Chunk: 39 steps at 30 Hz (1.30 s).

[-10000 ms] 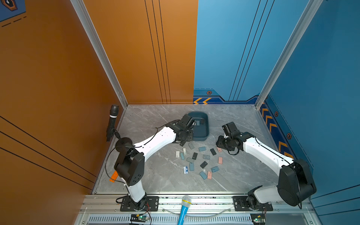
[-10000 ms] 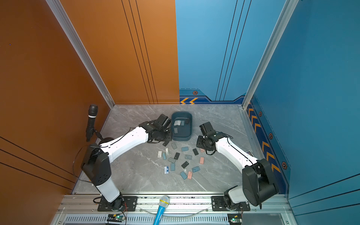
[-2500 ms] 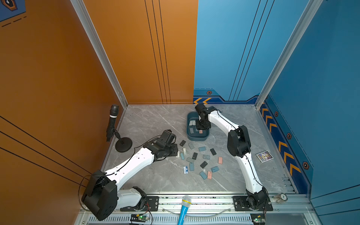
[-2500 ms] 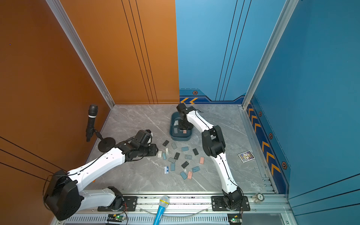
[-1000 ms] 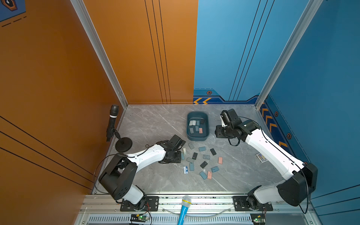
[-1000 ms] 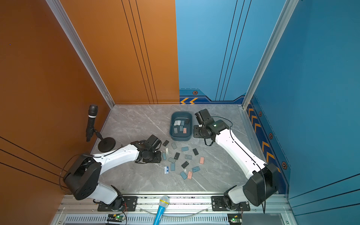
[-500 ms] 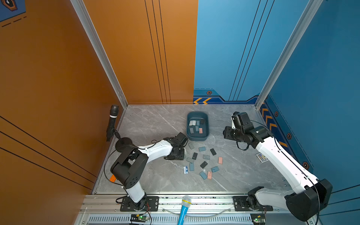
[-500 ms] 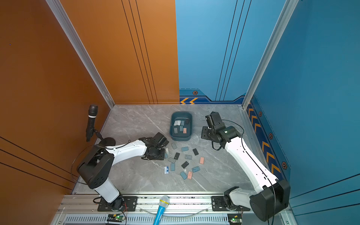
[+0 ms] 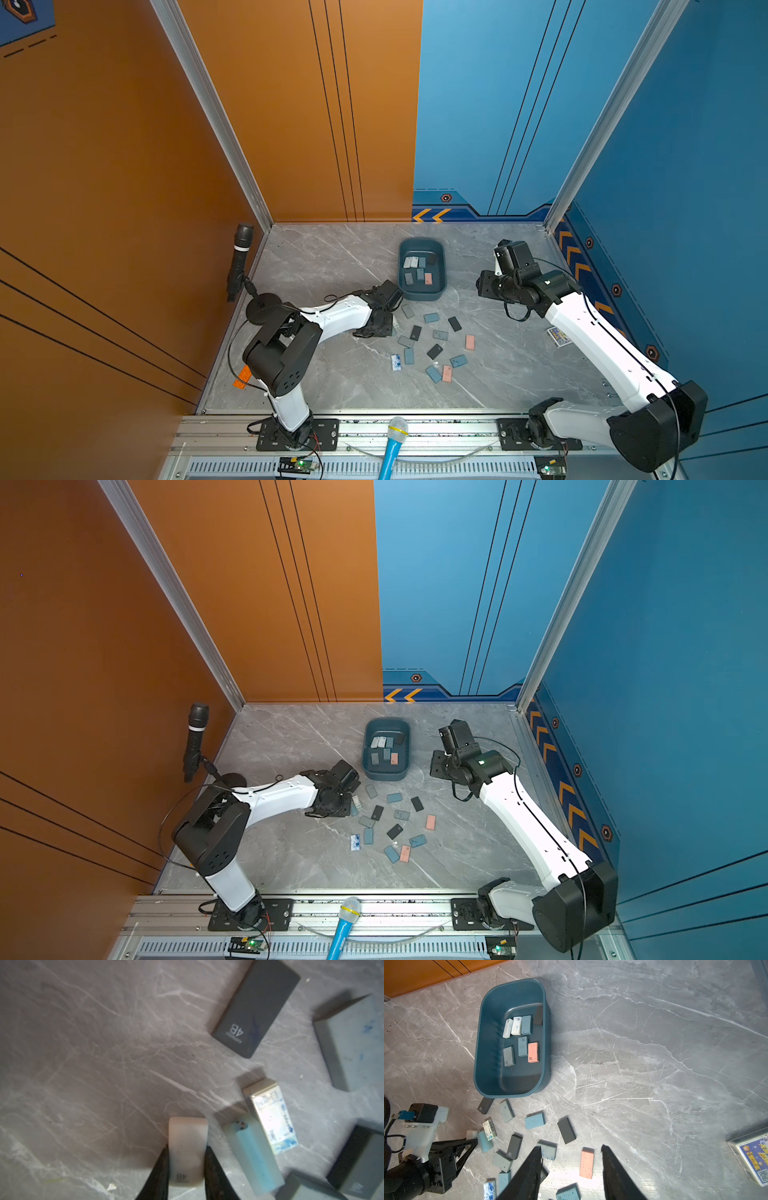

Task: Put the eraser in the storage box
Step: Pick up the eraser from the center of the board, then place the eraser in the storage box.

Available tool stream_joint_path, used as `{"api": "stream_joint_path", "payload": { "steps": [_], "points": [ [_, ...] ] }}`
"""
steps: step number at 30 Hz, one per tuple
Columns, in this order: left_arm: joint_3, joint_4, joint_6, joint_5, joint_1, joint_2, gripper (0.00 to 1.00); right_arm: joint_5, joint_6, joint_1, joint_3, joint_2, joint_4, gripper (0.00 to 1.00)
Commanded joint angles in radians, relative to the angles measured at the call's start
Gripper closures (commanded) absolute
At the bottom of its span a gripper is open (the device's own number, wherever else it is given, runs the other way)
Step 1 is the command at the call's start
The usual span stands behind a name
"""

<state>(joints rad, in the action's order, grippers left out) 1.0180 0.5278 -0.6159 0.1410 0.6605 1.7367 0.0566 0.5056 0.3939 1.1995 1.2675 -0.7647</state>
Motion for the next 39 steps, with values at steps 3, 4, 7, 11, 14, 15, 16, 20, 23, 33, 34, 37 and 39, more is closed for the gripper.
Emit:
{"api": "stream_joint_path", "payload": {
  "steps": [3,4,7,11,14,15,16,20,23,33,34,37,39],
  "points": [
    [-0.015,0.038,0.004,-0.029,0.006,0.031,0.76,-0.006,0.029,-0.006,-0.026,-0.019,0.021,0.52],
    [-0.016,0.038,0.002,-0.033,0.007,0.023,0.76,-0.009,0.031,-0.006,-0.027,-0.021,0.021,0.52],
    [-0.019,0.040,0.002,-0.039,0.013,0.002,0.76,-0.011,0.039,-0.006,-0.037,-0.031,0.021,0.52],
    [-0.015,0.065,0.003,-0.018,0.015,-0.036,0.76,-0.014,0.048,-0.006,-0.059,-0.048,0.028,0.52],
    [-0.010,0.082,0.008,-0.010,0.016,-0.075,0.77,-0.024,0.056,-0.004,-0.076,-0.051,0.040,0.52],
    [-0.006,0.089,0.010,-0.008,0.016,-0.088,0.77,-0.030,0.060,-0.004,-0.082,-0.050,0.046,0.52],
    [-0.003,0.097,0.009,-0.002,0.018,-0.100,0.77,-0.037,0.064,-0.003,-0.087,-0.050,0.052,0.52],
    [0.004,0.125,0.009,0.016,0.021,-0.148,0.77,-0.050,0.073,0.009,-0.106,-0.043,0.073,0.52],
    [0.051,0.142,0.015,0.021,0.026,-0.179,0.76,-0.053,0.079,0.017,-0.117,-0.039,0.083,0.52],
    [0.179,0.193,0.054,0.008,0.039,-0.217,0.76,-0.072,0.100,0.048,-0.151,-0.020,0.133,0.52],
    [0.196,0.196,0.061,0.004,0.040,-0.213,0.76,-0.074,0.103,0.050,-0.154,-0.016,0.137,0.52],
    [0.262,0.211,0.087,-0.003,0.042,-0.185,0.76,-0.073,0.106,0.059,-0.164,-0.008,0.141,0.53],
    [0.318,0.221,0.106,-0.010,0.043,-0.154,0.76,-0.070,0.111,0.063,-0.176,-0.013,0.149,0.53]
  ]
}}
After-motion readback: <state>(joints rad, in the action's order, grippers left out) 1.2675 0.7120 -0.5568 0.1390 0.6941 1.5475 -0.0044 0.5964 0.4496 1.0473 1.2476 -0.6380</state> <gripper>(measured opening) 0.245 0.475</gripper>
